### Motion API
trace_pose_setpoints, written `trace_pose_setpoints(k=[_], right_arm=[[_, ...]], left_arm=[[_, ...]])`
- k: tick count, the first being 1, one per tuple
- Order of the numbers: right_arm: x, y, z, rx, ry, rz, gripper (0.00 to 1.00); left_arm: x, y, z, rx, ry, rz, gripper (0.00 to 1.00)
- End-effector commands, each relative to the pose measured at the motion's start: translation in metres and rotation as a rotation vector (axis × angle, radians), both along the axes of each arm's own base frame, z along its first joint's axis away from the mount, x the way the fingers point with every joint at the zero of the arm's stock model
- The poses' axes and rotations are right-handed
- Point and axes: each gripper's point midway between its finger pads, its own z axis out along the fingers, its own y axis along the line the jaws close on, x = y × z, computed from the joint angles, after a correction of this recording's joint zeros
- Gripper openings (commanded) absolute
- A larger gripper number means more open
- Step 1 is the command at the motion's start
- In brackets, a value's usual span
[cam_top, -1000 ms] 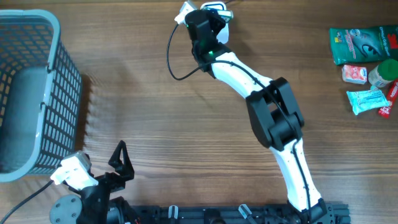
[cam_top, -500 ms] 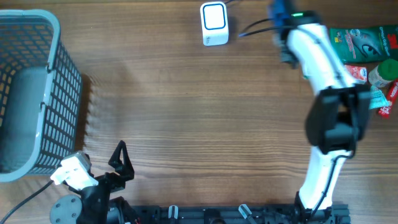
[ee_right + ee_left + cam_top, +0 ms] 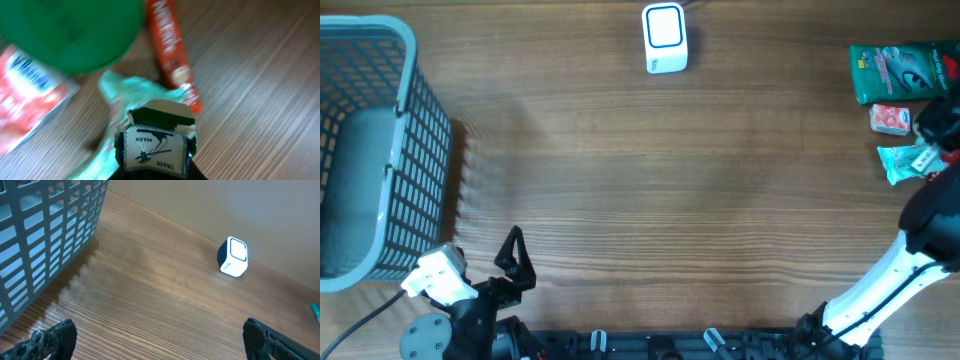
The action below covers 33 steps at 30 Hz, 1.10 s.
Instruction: Scan the item barcode
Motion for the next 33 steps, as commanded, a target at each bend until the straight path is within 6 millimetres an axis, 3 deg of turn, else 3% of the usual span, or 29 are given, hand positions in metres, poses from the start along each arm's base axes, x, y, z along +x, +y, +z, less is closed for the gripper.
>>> trace_pose_setpoints(k=[1, 8, 15, 21, 22, 24, 27, 28, 30, 31, 33], right_arm=[[-0.03, -0.048, 0.023, -0.156, 0.025, -0.094, 0.04], [-0.056, -0.096, 0.01, -0.07, -0.077, -0.098, 0.04], [-0.05, -0.099, -0.03, -0.021, -0.07, -0.11, 0.07], [-0.05, -0.099, -0.034, -0.018, -0.088, -0.157, 0.43], [-0.049, -0.099, -0.034, -0.018, -0.088, -0.156, 0.56], [-0.047, -0.1, -0.03, -0.024, -0.095, -0.154, 1.0], [-0.032, -0.102, 0.0, -0.053, -0.145, -0.13, 1.0], [-0.018, -0.098, 0.022, -0.052, -0.205, -0.107, 1.0], [0.019, -0.073, 0.064, 0.016, -0.4, -0.04, 1.0], [0.043, -0.05, 0.092, 0.073, -0.527, 0.015, 1.0], [0.067, -0.017, 0.132, 0.116, -0.661, 0.097, 1.0]], left_arm=[[0.0, -0.001, 0.0, -0.008, -0.002, -0.004, 1.0], [0.0, -0.001, 0.0, -0.008, -0.002, -0.004, 1.0], [0.0, -0.001, 0.0, -0.008, -0.002, -0.004, 1.0], [0.0, -0.001, 0.0, -0.008, -0.002, -0.004, 1.0], [0.0, -0.001, 0.0, -0.008, -0.002, -0.004, 1.0], [0.0, -0.001, 0.0, -0.008, -0.002, -0.004, 1.0], [0.0, -0.001, 0.0, -0.008, -0.002, -0.004, 1.0], [0.0, -0.001, 0.0, -0.008, -0.002, -0.004, 1.0], [0.0, -0.001, 0.0, -0.008, -0.002, -0.004, 1.0], [0.0, -0.001, 0.0, -0.008, -0.002, -0.004, 1.0], [0.0, -0.001, 0.0, -0.008, -0.002, -0.004, 1.0]])
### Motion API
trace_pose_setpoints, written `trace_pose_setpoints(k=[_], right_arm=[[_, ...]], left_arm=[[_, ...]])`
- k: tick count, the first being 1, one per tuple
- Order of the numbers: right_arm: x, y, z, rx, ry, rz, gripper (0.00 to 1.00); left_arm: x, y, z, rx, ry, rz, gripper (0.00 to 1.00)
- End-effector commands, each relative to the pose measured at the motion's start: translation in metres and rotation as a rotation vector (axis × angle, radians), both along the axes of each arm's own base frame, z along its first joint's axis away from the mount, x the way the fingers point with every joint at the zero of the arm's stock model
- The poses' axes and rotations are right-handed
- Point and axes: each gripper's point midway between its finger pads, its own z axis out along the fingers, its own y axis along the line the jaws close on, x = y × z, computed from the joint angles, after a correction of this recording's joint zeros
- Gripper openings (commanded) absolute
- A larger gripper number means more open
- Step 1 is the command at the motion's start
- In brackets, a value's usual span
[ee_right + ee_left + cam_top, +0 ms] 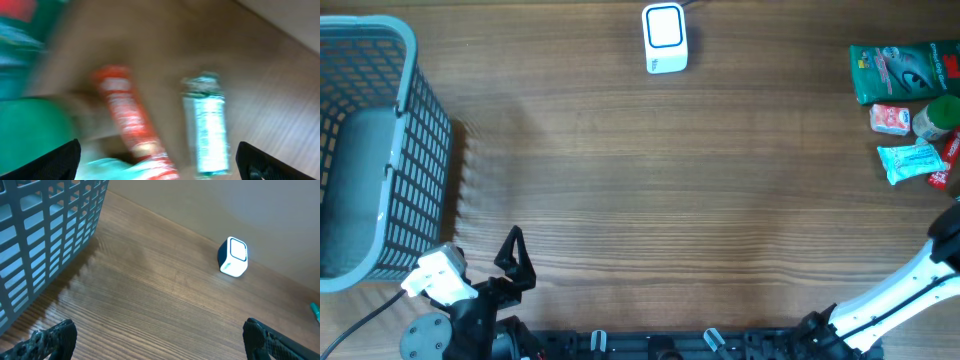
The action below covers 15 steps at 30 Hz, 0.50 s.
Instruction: Scan the item barcode
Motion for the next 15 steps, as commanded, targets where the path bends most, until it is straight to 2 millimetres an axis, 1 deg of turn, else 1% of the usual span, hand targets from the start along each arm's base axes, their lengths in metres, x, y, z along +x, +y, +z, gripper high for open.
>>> trace_pose_setpoints(k=[1, 2, 3, 4, 5, 7, 9, 11, 13, 15], right_arm=[[0.068, 0.081, 0.128, 0.031, -0.394, 0.215, 1.0], [0.073, 0.101, 0.154, -0.013, -0.427, 0.263, 1.0], [0.075, 0.116, 0.173, -0.048, -0.446, 0.301, 1.0], [0.075, 0.14, 0.201, -0.088, -0.48, 0.366, 1.0], [0.074, 0.161, 0.223, -0.112, -0.515, 0.411, 1.0], [0.061, 0.205, 0.268, -0.15, -0.59, 0.488, 1.0], [0.047, 0.234, 0.294, -0.166, -0.634, 0.537, 1.0], [0.016, 0.278, 0.328, -0.174, -0.694, 0.604, 1.0], [-0.006, 0.301, 0.339, -0.152, -0.714, 0.627, 1.0], [-0.033, 0.318, 0.34, -0.125, -0.694, 0.649, 1.0]], left_arm=[[0.0, -0.001, 0.0, -0.007, -0.002, -0.004, 1.0], [0.0, -0.001, 0.0, -0.007, -0.002, -0.004, 1.0], [0.0, -0.001, 0.0, -0.008, -0.002, -0.004, 1.0], [0.0, -0.001, 0.0, -0.008, -0.002, -0.004, 1.0], [0.0, -0.001, 0.0, -0.008, -0.002, -0.004, 1.0], [0.0, -0.001, 0.0, -0.008, -0.002, -0.004, 1.0], [0.0, -0.001, 0.0, -0.008, -0.002, -0.004, 1.0], [0.0, -0.001, 0.0, -0.008, -0.001, -0.004, 1.0], [0.0, -0.001, 0.0, -0.008, -0.001, -0.004, 1.0], [0.0, -0.001, 0.0, -0.008, -0.002, -0.004, 1.0]])
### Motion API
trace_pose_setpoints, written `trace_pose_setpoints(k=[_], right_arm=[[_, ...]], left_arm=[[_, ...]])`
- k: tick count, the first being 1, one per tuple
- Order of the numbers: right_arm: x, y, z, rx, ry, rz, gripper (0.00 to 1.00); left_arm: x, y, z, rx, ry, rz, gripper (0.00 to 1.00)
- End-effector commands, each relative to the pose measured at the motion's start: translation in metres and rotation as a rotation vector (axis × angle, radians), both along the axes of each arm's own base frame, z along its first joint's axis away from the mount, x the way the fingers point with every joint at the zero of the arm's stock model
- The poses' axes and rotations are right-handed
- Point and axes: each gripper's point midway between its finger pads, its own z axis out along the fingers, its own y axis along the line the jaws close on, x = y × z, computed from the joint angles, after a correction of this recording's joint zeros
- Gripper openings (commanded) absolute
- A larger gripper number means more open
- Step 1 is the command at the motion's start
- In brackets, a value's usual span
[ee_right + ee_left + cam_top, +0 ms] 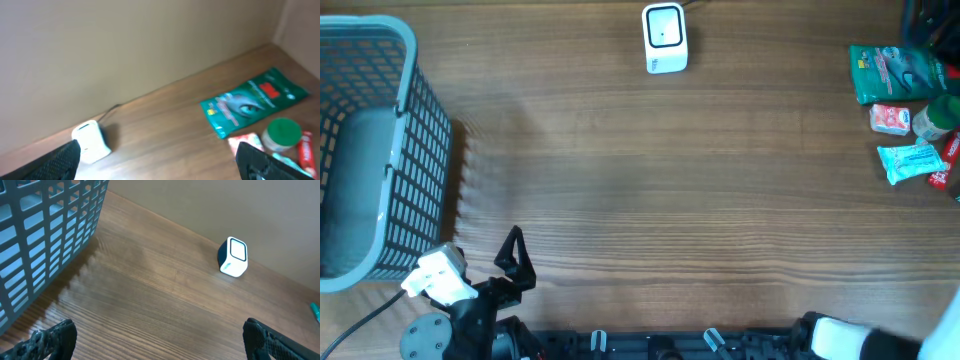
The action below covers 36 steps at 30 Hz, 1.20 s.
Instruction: Scan the item barcode
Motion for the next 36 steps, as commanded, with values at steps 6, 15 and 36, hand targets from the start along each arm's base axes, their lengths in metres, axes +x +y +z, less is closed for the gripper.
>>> trace_pose_setpoints(k=[6, 15, 36], right_arm=[[-0.077, 0.034, -0.001, 0.04, 0.086, 0.037, 1.0], [-0.061, 0.03, -0.017, 0.051, 0.134, 0.039, 1.0], [-0.079, 0.106, -0.059, -0.352, -0.485, 0.333, 1.0]], left_arm=[[0.0, -0.001, 0.0, -0.008, -0.002, -0.004, 1.0], [0.0, -0.001, 0.0, -0.008, -0.002, -0.004, 1.0], [0.0, -0.001, 0.0, -0.008, -0.002, -0.004, 1.0]])
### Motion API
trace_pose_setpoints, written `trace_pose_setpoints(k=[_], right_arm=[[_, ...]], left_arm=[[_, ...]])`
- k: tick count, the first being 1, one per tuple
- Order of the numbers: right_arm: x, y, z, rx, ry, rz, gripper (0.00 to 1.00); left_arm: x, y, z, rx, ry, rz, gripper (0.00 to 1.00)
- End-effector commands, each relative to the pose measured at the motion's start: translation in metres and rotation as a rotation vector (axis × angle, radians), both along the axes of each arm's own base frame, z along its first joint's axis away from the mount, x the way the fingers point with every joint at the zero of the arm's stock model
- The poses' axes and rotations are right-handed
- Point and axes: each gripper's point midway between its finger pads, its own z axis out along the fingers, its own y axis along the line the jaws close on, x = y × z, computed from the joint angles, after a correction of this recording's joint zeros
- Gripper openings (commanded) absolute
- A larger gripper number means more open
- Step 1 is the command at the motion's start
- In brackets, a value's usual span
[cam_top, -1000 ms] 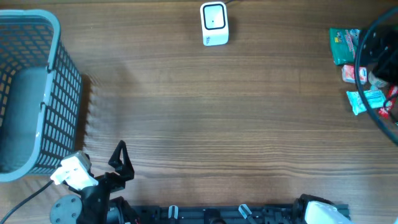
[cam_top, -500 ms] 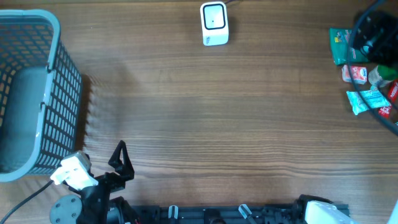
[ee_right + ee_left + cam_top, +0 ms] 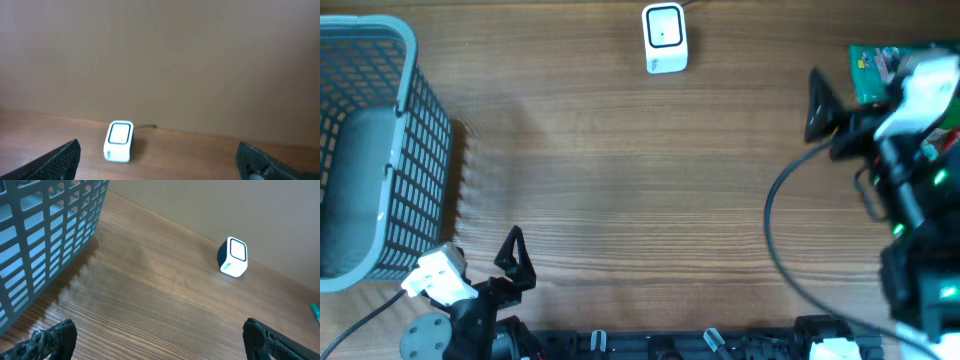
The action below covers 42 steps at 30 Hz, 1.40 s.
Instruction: Scan the item barcode
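The white barcode scanner with a blue-framed window stands at the far middle of the table, and shows too as scanner and scanner. My right gripper is open and empty, facing the scanner from the right side. In the overhead view the right gripper and its arm cover the pile of items. Only part of a green pouch shows there. My left gripper is open and empty at the near left, seen from above as left gripper.
A grey-blue mesh basket stands at the left edge, its wall close to the left wrist as basket. The scanner's cable runs off the far edge. A teal packet tip peeks in at the right. Bare wood lies between scanner and grippers.
My right arm was almost out of the overhead view at the bottom right corner. It now stands over the items on the right, its camera level toward the scanner and wall. The left arm is unmoved.
At first my right gripper was low among the packets on the right, a small labelled box right at its jaws. Then it was open near the red stick and a small labelled item. Then it looked down on scanner and items from afar, and now faces the scanner.
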Motion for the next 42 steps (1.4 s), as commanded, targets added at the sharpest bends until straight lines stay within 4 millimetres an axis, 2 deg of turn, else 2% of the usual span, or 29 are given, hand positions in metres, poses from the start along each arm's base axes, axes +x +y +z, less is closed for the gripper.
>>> trace_pose_setpoints(k=[1, 4, 9, 13, 19, 25, 32, 37, 42], right_arm=[[-0.023, -0.001, -0.029, -0.016, -0.072, -0.004, 1.0], [-0.044, -0.001, -0.059, -0.013, -0.184, 0.001, 1.0], [-0.071, -0.006, -0.087, 0.0, -0.388, -0.012, 1.0], [-0.077, -0.01, -0.114, 0.008, -0.443, -0.016, 1.0], [-0.072, -0.016, -0.141, 0.021, -0.425, -0.038, 1.0], [-0.062, -0.029, -0.169, 0.03, -0.3, -0.115, 1.0], [-0.055, -0.032, -0.226, 0.031, -0.068, -0.13, 1.0], [-0.055, -0.027, -0.225, 0.032, -0.07, -0.11, 1.0], [-0.057, -0.008, -0.225, 0.035, -0.069, -0.034, 1.0]], left_arm=[[0.0, -0.001, 0.0, -0.008, -0.002, -0.004, 1.0], [0.0, -0.001, 0.0, -0.008, -0.002, -0.004, 1.0], [0.0, -0.001, 0.0, -0.008, -0.002, -0.004, 1.0], [0.0, -0.001, 0.0, -0.008, -0.002, -0.004, 1.0], [0.0, -0.001, 0.0, -0.008, -0.002, -0.004, 1.0], [0.0, -0.001, 0.0, -0.008, -0.002, -0.004, 1.0], [0.0, -0.001, 0.0, -0.008, -0.002, -0.004, 1.0], [0.0, -0.001, 0.0, -0.008, -0.002, -0.004, 1.0], [0.0, -0.001, 0.0, -0.008, -0.002, -0.004, 1.0]])
